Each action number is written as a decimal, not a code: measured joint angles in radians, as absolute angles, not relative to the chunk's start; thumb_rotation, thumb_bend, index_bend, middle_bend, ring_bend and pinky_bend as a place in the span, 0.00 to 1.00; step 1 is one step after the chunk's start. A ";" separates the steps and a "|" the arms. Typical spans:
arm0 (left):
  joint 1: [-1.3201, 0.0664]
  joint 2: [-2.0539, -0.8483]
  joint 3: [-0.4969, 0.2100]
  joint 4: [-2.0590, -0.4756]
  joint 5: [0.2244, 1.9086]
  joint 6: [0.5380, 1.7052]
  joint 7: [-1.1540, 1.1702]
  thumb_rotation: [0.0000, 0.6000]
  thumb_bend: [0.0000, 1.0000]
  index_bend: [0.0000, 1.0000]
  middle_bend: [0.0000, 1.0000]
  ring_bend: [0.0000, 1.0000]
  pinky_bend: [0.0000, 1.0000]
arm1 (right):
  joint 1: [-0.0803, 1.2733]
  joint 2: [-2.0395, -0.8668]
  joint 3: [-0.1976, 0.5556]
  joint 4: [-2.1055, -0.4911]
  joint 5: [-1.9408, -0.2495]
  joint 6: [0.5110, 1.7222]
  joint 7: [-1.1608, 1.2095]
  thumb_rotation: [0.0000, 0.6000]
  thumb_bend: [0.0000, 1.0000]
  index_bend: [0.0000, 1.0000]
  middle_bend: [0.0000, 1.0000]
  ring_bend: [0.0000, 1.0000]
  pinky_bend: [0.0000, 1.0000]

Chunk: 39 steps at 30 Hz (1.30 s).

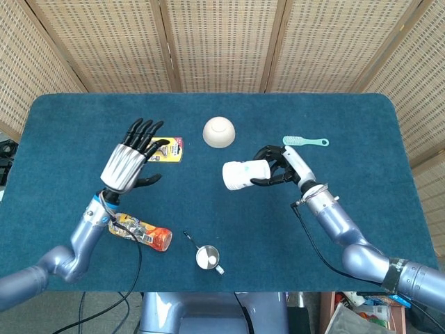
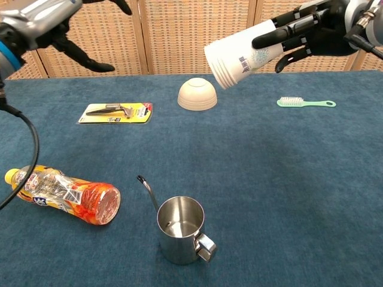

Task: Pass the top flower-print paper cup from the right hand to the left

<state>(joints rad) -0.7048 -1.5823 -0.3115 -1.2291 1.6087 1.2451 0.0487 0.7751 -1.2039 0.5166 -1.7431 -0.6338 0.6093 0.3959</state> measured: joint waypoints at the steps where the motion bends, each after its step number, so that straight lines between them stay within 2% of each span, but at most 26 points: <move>1: -0.720 -1.604 -0.313 -1.205 1.615 1.249 0.040 1.00 0.09 0.31 0.06 0.00 0.00 | 0.780 -1.201 0.516 -1.750 -0.621 0.611 0.398 1.00 0.47 0.58 0.62 0.45 0.59; 9: -0.831 -1.786 -0.328 -1.017 1.656 1.350 -0.019 1.00 0.09 0.36 0.07 0.00 0.00 | 0.822 -1.194 0.494 -1.784 -0.546 0.639 0.386 1.00 0.48 0.58 0.62 0.45 0.59; 17: -0.878 -1.841 -0.333 -0.997 1.634 1.361 -0.027 1.00 0.11 0.38 0.08 0.00 0.00 | 0.856 -1.200 0.476 -1.804 -0.505 0.669 0.361 1.00 0.49 0.58 0.61 0.45 0.59; 25: -0.907 -1.867 -0.337 -1.006 1.608 1.361 -0.003 1.00 0.24 0.49 0.09 0.00 0.00 | 0.866 -1.198 0.478 -1.821 -0.494 0.664 0.369 1.00 0.51 0.58 0.61 0.45 0.59; 34: -0.922 -1.881 -0.325 -1.009 1.594 1.375 0.020 1.00 0.37 0.56 0.11 0.00 0.00 | 0.862 -1.195 0.472 -1.811 -0.499 0.652 0.389 1.00 0.51 0.58 0.61 0.45 0.59; 39: -0.927 -1.893 -0.322 -1.000 1.588 1.392 0.022 1.00 0.40 0.58 0.11 0.00 0.00 | 0.860 -1.191 0.470 -1.806 -0.503 0.648 0.394 1.00 0.51 0.58 0.61 0.45 0.59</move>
